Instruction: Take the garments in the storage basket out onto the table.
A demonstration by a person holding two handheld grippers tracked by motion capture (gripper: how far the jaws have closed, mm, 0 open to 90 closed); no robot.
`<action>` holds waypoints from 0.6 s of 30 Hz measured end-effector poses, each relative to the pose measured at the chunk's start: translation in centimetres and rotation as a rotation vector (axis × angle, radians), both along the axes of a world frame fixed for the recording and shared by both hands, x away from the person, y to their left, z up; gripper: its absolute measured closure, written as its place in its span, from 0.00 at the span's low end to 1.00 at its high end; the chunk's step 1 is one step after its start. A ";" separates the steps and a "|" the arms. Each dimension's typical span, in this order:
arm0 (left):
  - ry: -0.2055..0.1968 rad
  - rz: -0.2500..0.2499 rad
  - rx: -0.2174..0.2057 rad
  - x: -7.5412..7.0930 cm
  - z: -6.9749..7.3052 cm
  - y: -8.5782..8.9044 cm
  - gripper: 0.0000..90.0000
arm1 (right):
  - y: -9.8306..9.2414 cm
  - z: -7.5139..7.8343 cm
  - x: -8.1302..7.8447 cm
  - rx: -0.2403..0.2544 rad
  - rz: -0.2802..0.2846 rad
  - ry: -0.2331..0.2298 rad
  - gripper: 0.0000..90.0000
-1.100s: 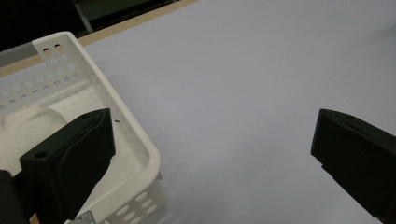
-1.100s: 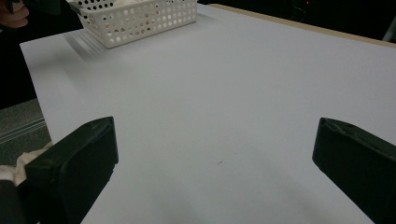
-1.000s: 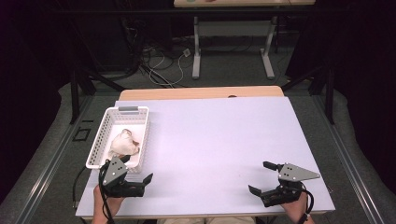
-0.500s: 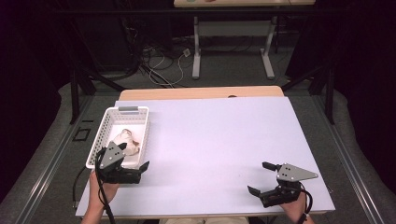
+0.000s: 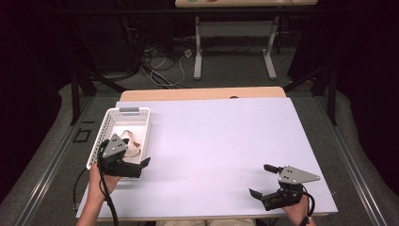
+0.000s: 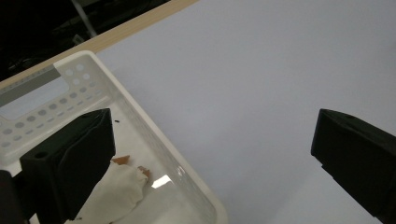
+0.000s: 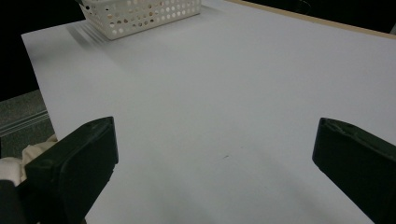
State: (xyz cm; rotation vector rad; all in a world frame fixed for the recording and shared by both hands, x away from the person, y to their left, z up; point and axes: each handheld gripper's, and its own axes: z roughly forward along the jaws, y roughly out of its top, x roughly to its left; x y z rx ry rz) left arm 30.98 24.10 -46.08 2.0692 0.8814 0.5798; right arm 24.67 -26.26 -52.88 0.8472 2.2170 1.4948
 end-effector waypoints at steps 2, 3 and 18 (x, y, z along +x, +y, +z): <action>0.005 0.005 0.011 0.5 0.2 0.1 0.00 | 0.0 0.0 0.0 0.001 0.001 0.000 0.00; 0.009 0.008 0.018 0.9 0.3 0.2 0.00 | 0.0 0.0 0.0 0.000 0.000 0.001 0.00; 0.064 0.023 0.059 3.6 2.0 2.3 0.00 | 0.2 -0.1 0.0 -0.017 0.009 0.005 0.00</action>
